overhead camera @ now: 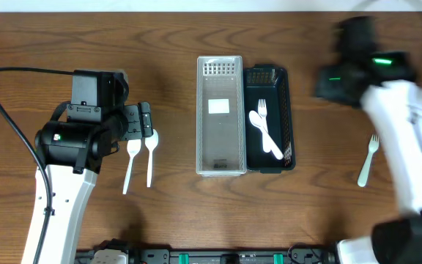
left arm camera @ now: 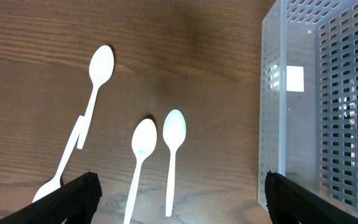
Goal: Pack container
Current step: 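Carry the spoon with the right gripper into the black basket and release, then move the right gripper to the lower-left white fork and grasp it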
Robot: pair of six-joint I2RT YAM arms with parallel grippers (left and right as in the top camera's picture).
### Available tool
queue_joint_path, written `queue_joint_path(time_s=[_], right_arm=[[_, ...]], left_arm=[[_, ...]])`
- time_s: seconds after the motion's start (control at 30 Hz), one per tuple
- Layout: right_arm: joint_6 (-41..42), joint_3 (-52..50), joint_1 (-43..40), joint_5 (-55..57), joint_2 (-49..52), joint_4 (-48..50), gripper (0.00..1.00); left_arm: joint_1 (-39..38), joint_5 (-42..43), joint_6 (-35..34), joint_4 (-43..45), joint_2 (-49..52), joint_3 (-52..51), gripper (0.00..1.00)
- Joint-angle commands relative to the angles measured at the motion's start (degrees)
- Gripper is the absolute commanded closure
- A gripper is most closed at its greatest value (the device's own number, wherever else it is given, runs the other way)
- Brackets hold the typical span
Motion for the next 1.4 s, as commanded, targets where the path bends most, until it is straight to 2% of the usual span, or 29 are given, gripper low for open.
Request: queue_joint_path(time_s=[0.0,0.07,0.17,0.3,0.47,0.57,0.77,1.03,1.37], right_arm=[[-0.5,0.0,-8.8,0.9,-1.1,-2.9,0.43],[-2.3,-0.7,-13.5,0.8,-0.6,-4.2,0.41],[-5.4,-4.6,-19.1,0.9,-0.2,-3.1,0.3],[-7.1,-14.6,-23.6,0.7,0.2,3.4,0.12],[-10.1,-27.4,-25.7,0.7,0.2,15.9,0.03],[-11.2,-31.7,-26.1,0.6,0.3,21.8,0.02],[-11.2,-35.6,-26.1,-0.2,0.8,29.6,0.06],[-11.2,-35.7,-26.1,-0.4,6.7,32.6,0.1],[-11.2,-35.7,-26.1,-2.1,13.4,34.5,0.1]], left_arm=[[0.2,-0.7,-0.3,-0.2,0.3,0.4,0.13],[0.2,-0.7,-0.3,-0.2,0.3,0.4,0.13],[0.2,-0.7,-0.3,-0.2,0.3,0.4,0.13],[0.2,-0.7,-0.3,-0.2,0.3,0.4,0.13],[0.2,-0.7,-0.3,-0.3,0.3,0.4,0.13],[0.2,-0.7,-0.3,-0.3,0.3,0.4,0.13],[0.2,-0.7,-0.3,-0.3,0.3,0.4,0.13],[0.2,-0.7,-0.3,-0.4,0.3,0.4,0.13],[0.2,-0.7,-0.3,-0.7,0.3,0.4,0.13]])
